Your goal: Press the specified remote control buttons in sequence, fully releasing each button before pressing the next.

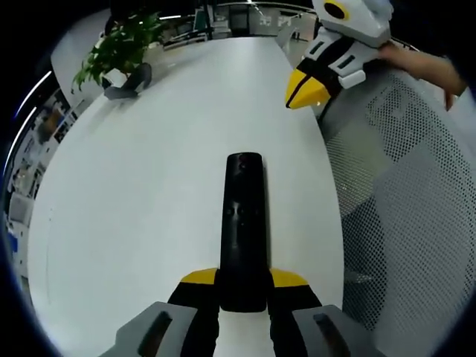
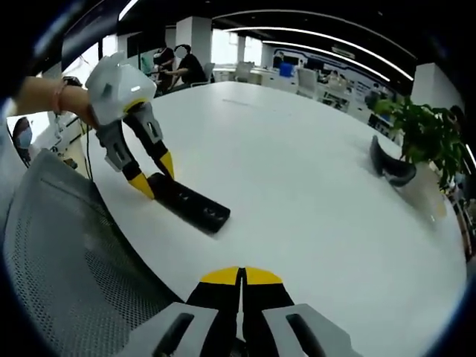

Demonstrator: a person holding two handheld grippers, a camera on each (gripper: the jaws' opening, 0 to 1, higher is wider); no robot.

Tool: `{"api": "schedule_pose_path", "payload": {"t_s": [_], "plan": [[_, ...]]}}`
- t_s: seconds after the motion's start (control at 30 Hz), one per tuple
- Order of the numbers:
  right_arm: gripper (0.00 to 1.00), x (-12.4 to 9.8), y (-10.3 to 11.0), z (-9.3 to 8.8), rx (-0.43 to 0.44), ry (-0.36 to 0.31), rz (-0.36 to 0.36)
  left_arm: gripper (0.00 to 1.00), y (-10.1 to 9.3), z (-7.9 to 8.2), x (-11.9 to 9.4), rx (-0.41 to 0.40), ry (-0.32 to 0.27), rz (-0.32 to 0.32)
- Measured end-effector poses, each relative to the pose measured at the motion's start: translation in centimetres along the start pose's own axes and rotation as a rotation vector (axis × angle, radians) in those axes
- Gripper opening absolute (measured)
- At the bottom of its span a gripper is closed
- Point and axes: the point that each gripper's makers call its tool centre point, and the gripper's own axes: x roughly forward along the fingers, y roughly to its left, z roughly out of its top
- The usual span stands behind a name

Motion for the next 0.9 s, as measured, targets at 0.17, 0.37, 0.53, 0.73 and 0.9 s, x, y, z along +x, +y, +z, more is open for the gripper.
{"api": "schedule_pose_path", "payload": {"t_s": [0.17,0.37,0.53,0.73,0.9], "plan": [[0.0,0.0,0.0,-0.1,0.0,0.007,0.0,0.23,-0.3,0.0,0.0,-0.004,-0.021,-0.004],[0.0,0.1,0.1,-0.3,-0.004,0.021,0.005,0.23,-0.7,0.0,-0.1,-0.017,-0.035,-0.002],[0.0,0.2,0.3,-0.6,-0.005,0.035,0.012,0.23,-0.8,0.1,-0.2,-0.039,-0.051,0.005],[0.0,0.1,-0.3,-1.0,0.02,0.049,-0.013,0.23,-0.9,0.2,-0.1,-0.059,-0.009,0.021],[0.0,0.2,0.0,-1.2,0.013,0.064,0.002,0.23,-1.0,0.1,-0.1,-0.058,0.014,0.025]]}}
